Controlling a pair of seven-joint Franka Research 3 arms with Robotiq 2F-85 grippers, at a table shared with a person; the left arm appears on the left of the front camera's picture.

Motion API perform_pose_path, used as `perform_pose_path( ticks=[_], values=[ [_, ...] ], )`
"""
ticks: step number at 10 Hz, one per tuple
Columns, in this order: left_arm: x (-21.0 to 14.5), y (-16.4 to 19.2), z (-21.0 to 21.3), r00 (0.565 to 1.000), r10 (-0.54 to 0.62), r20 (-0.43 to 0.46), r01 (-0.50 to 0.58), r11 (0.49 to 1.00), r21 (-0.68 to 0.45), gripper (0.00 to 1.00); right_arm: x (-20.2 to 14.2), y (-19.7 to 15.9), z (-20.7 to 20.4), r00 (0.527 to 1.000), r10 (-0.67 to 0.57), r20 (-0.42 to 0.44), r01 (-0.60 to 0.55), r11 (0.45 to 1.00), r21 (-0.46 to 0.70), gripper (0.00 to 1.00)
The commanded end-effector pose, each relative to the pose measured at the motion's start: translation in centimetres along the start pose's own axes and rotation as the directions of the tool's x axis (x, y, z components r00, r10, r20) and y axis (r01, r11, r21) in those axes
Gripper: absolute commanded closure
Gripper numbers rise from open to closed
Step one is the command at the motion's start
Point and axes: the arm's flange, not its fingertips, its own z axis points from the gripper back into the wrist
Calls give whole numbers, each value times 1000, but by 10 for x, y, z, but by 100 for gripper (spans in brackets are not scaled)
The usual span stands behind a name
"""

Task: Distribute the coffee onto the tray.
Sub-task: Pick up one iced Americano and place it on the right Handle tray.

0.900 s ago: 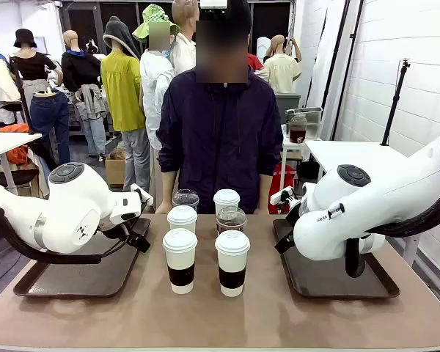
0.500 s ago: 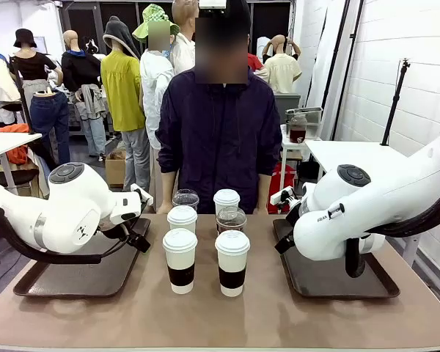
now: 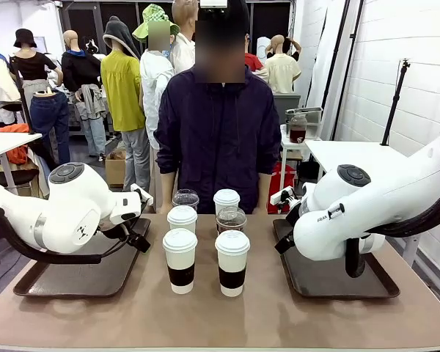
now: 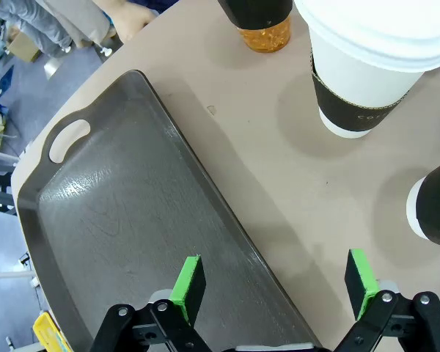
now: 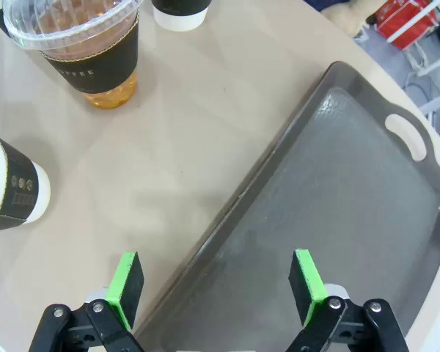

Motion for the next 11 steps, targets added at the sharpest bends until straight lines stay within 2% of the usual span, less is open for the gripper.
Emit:
perform_pose_path(
  ticks=[1, 3, 6, 9, 11],
  values=[
    [0, 0, 0, 1000, 0, 0, 0, 1000, 0, 0, 0, 0, 0, 1000, 0, 0, 0, 1000, 0, 0],
    [4, -1, 9, 1000, 6, -5, -6, 1000, 17, 0, 0, 0, 0, 1000, 0, 0, 0, 1000, 0, 0],
    [24, -7, 46, 1000, 5, -12, -5, 998, 55, 0, 13, -5, 50, 999, 27, 44, -27, 999, 17, 0],
    [42, -22, 87, 1000, 17, 4, -17, 999, 31, 0, 21, -9, 97, 994, 81, 75, -87, 994, 69, 0],
    [48, -33, 117, 999, 21, 32, -21, 1000, 19, 0, 22, -6, 130, 988, 111, 105, -117, 992, 53, 0]
  ],
)
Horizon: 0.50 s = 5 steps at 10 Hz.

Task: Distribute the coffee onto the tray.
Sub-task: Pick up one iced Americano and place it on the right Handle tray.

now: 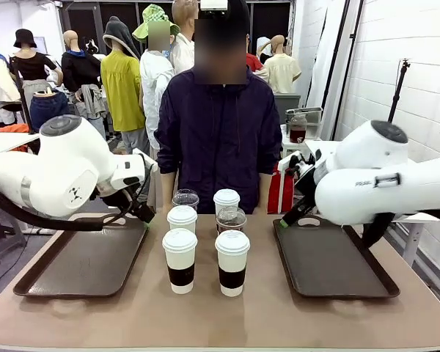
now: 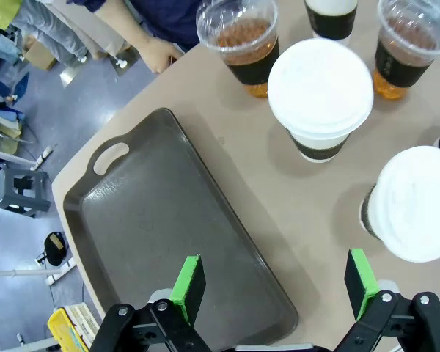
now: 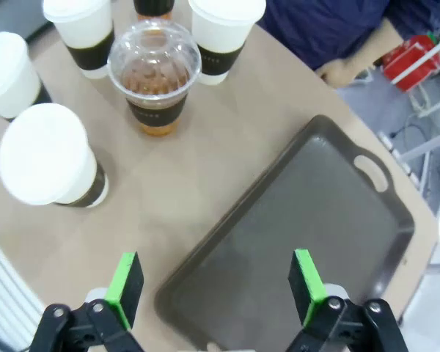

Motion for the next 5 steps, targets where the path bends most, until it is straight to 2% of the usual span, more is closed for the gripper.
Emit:
perform_pose_path(
  ticks=[1, 5],
  values=[
    [4, -8, 23, 1000, 28, 9, -28, 1000, 10, 0, -1, -2, 20, 999, 46, 11, -46, 999, 21, 0],
    [9, 1, 42, 999, 40, 20, -39, 998, -41, 0, 3, -5, 28, 998, 57, 17, -58, 997, 44, 0]
  ],
)
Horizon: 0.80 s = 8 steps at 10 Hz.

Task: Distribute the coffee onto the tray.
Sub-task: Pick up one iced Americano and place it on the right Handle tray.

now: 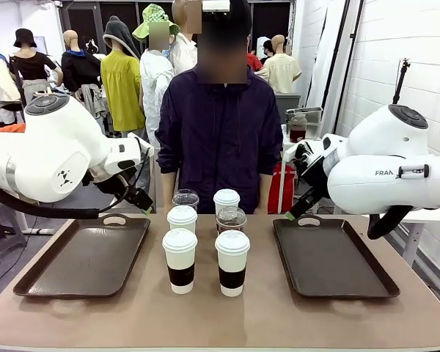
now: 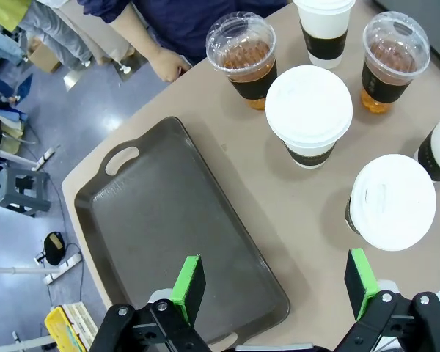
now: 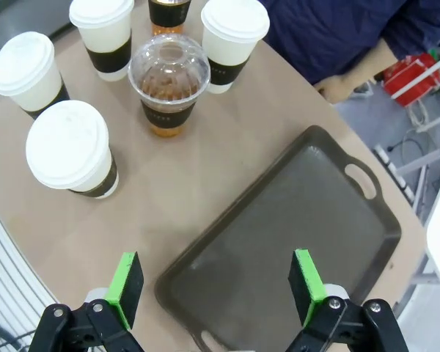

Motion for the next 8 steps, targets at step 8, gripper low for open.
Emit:
perform_pose_path(
  ticks=[8],
  values=[
    [-22, 35, 54, 968, -134, 212, 180, 960, -216, 0, -5, -23, 38, 960, 126, 249, -180, 961, 209, 0]
  ],
)
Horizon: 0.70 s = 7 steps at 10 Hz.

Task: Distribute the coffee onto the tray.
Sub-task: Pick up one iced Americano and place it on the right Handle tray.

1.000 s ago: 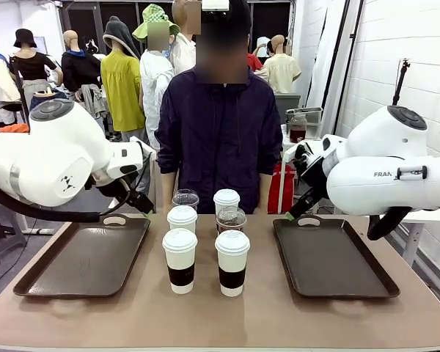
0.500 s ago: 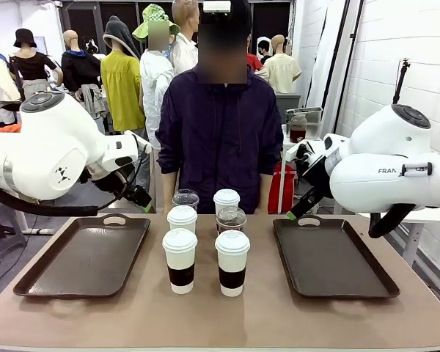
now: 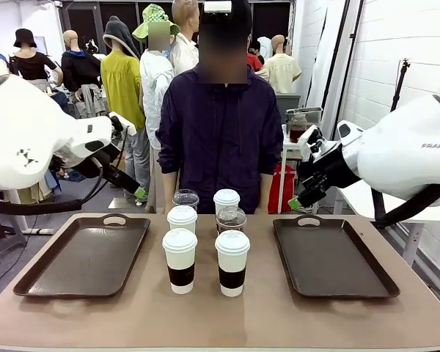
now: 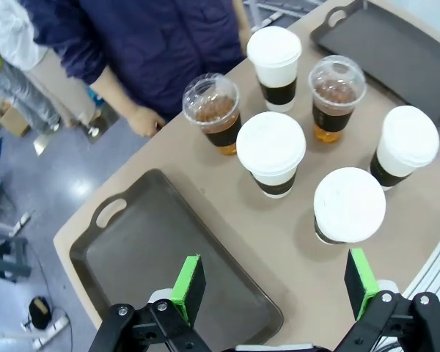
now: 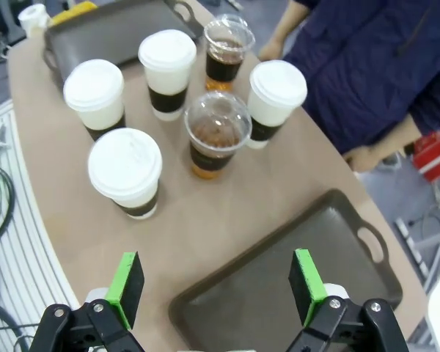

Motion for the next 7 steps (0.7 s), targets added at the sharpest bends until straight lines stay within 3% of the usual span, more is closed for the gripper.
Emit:
perform_pose_path(
  ticks=[1, 4, 7],
  values=[
    [-15, 9, 7, 997, -67, 41, 70, 994, -89, 0, 0, -12, 3, 997, 22, 69, -27, 997, 79, 0],
    [-25, 23, 6, 997, 36, 72, -26, 991, -132, 0, 8, -23, 4, 993, 11, 116, -23, 995, 96, 0],
    [-30, 28, 4, 994, 62, 85, -49, 989, -142, 0, 10, -27, 3, 993, 14, 117, -27, 994, 109, 0]
  ],
)
